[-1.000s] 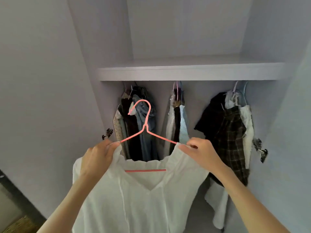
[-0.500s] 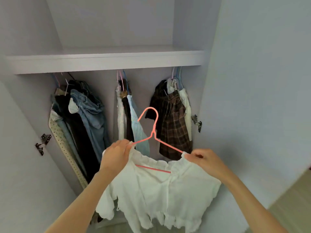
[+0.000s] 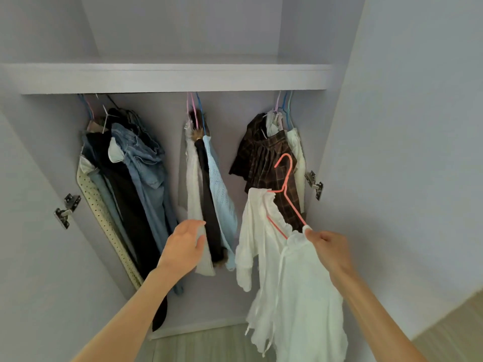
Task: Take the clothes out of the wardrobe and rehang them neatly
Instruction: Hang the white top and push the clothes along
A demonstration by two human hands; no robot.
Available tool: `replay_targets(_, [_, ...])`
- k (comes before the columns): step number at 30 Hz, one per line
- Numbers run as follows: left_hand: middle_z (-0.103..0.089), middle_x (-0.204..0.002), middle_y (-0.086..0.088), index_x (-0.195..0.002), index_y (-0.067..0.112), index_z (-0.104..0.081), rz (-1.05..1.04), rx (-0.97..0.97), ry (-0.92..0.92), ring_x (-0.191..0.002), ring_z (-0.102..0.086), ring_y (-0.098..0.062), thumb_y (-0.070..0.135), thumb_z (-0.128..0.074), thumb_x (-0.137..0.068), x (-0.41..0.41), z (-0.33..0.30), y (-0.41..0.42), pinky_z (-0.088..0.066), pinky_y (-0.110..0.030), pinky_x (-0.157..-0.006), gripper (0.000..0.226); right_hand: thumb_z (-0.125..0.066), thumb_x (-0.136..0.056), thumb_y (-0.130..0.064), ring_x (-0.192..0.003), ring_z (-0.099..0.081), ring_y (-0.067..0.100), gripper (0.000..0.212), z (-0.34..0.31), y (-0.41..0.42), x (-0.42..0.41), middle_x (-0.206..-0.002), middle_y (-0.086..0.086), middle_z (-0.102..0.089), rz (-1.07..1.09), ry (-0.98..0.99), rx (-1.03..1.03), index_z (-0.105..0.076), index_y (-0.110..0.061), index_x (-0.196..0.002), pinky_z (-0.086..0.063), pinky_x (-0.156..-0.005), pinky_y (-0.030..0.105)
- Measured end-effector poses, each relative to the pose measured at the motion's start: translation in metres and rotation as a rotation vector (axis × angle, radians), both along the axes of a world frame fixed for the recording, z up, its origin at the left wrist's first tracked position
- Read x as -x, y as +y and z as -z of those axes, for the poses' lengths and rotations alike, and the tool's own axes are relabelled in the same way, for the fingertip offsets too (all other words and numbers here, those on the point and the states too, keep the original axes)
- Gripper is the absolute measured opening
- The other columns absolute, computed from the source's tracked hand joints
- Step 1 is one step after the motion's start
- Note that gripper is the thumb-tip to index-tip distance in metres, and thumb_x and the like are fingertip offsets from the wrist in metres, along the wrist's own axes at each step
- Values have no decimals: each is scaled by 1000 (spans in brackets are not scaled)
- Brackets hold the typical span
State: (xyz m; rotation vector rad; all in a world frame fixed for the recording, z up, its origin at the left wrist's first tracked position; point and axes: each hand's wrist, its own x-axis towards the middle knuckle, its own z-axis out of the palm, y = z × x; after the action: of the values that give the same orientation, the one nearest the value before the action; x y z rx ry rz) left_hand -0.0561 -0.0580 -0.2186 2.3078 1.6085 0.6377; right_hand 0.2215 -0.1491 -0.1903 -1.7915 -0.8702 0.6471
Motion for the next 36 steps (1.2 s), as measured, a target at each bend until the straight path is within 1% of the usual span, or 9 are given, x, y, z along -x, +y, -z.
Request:
replay_targets(2, [-42,-138,-9,-133,13,-43,-12,-28,34,-131,-34,-25,16,-45,-96,1,0,8,-33,-36,-104,38,-62,-88,-28,-49,-20,16,54,-1,16,4,-41,-9,-21,11,11,-1,-26,-17,-49,-17,-50,28])
replay_targets(5, [-26,-150,-11,-142,15,-32,-28,-30,117,-141,-16,-27,22,-42,-97,1,1,29,-21,-36,-111,46,-59,-90,-27,-48,-23,15,53,-3,44,8,-43,-6,-25,11,-4,-14,-28,-16,-48,-19,-50,28])
replay_targets(8, [-20,-152,-11,-144,17,-28,-32,-44,119,-143,-10,-28,25,-41,-98,-4,0,60,-17,-39,-114,49,-57,-91,-29,-49,-28,15,46,1,75,9,-49,0,-32,-19,-36,-38,-45,-5,-53,-24,-51,28])
replay_targets(10, [-20,-153,-9,-144,17,-28,-48,-63,85,-143,-9,-26,25,-39,-98,-13,-2,86,-18,-39,-114,48,-56,-92,-30,-50,-31,15,44,6,100,9,-51,2,-34,-47,-67,-36,-50,-2,-59,-27,-52,27])
replay_targets(14, [-20,-152,-10,-143,16,-30,-67,-122,59,-143,-9,-25,24,-39,-98,-37,-9,145,-21,-41,-114,47,-57,-92,-29,-50,-30,14,45,15,158,-2,-49,1,-33,-52,-66,-47,-43,-6,-55,-27,-53,26])
replay_targets(19, [-23,-150,-17,-141,10,-37,-89,-203,90,-141,-14,-31,18,-48,-95,-60,-20,210,-24,-49,-111,48,-56,-92,-28,-48,-30,14,49,14,222,-9,-47,-1,-32,-105,-57,-64,-35,-11,-51,-26,-51,27])
replay_targets(25, [-19,-152,-18,-142,14,-34,-157,-259,144,-142,-7,-35,18,-49,-93,-70,-20,257,-15,-51,-112,51,-54,-93,-29,-47,-32,11,52,24,274,8,-47,-2,-32,-239,-123,-24,-30,-14,-49,-25,-52,29])
replay_targets(31, [-27,-147,-24,-142,9,-34,-161,-298,89,-138,-17,-42,12,-54,-90,-65,-21,281,-25,-56,-109,55,-55,-92,-30,-46,-30,11,53,8,318,8,-46,-2,-31,-155,3,-126,-30,-14,-49,-27,-50,28])
replay_targets(36, [-27,-147,-23,-144,5,-27,-143,-318,24,-139,-17,-41,15,-47,-95,-62,-18,296,-22,-50,-113,54,-56,-92,-34,-49,-31,12,51,-20,346,-11,-49,-1,-32,-48,76,-288,-34,-11,-51,-30,-54,29])
